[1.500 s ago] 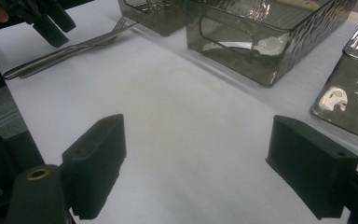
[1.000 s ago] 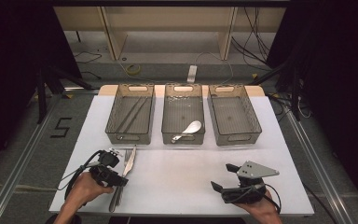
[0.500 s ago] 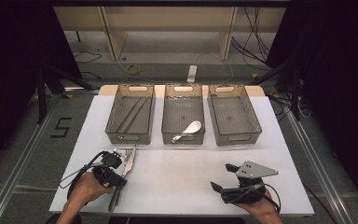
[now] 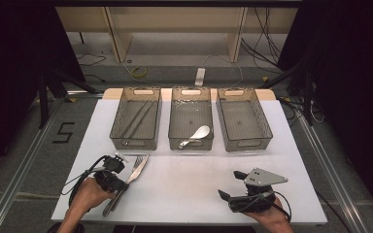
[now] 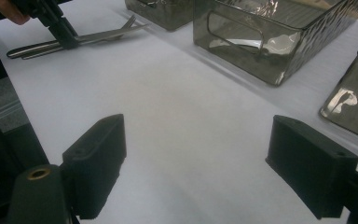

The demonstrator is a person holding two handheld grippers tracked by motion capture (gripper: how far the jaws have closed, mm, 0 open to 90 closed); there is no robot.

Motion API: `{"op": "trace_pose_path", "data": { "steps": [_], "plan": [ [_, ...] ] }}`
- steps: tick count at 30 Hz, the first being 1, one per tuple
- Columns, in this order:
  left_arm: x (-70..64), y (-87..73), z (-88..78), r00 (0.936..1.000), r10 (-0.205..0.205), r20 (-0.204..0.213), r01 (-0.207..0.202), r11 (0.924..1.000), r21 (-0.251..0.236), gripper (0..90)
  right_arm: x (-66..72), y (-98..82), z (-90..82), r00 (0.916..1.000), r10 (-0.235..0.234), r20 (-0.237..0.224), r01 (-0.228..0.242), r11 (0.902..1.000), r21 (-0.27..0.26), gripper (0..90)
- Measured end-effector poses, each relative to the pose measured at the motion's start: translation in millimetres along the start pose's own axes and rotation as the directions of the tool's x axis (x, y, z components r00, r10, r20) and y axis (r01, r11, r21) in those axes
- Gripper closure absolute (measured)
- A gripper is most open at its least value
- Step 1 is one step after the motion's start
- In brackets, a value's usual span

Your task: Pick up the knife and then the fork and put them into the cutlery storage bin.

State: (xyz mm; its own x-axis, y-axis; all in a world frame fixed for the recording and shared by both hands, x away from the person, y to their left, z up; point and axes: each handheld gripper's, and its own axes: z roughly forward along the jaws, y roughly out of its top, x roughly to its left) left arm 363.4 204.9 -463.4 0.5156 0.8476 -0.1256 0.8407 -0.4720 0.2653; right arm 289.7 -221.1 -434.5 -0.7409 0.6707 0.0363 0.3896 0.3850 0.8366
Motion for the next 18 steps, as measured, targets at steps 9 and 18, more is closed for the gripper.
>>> {"op": "trace_pose_path", "data": {
  "steps": [9, 18],
  "plan": [
    [0.8, 0.5, -3.5, 1.0, -0.004, 0.007, 0.004, 0.9999, -0.012, 79.3, -0.6, 0.0, 0.0, 1.0, 0.0, 0.0, 0.0, 1.0, 0.0, 20.0],
    [-0.4, -0.3, -10.3, 0.9996, 0.028, 0.004, -0.028, 0.9986, -0.046, 79.7, -0.2, 0.5, -0.1, 1.0, 0.0, -0.002, 0.0, 1.0, 0.0, 20.2]
  ]
}}
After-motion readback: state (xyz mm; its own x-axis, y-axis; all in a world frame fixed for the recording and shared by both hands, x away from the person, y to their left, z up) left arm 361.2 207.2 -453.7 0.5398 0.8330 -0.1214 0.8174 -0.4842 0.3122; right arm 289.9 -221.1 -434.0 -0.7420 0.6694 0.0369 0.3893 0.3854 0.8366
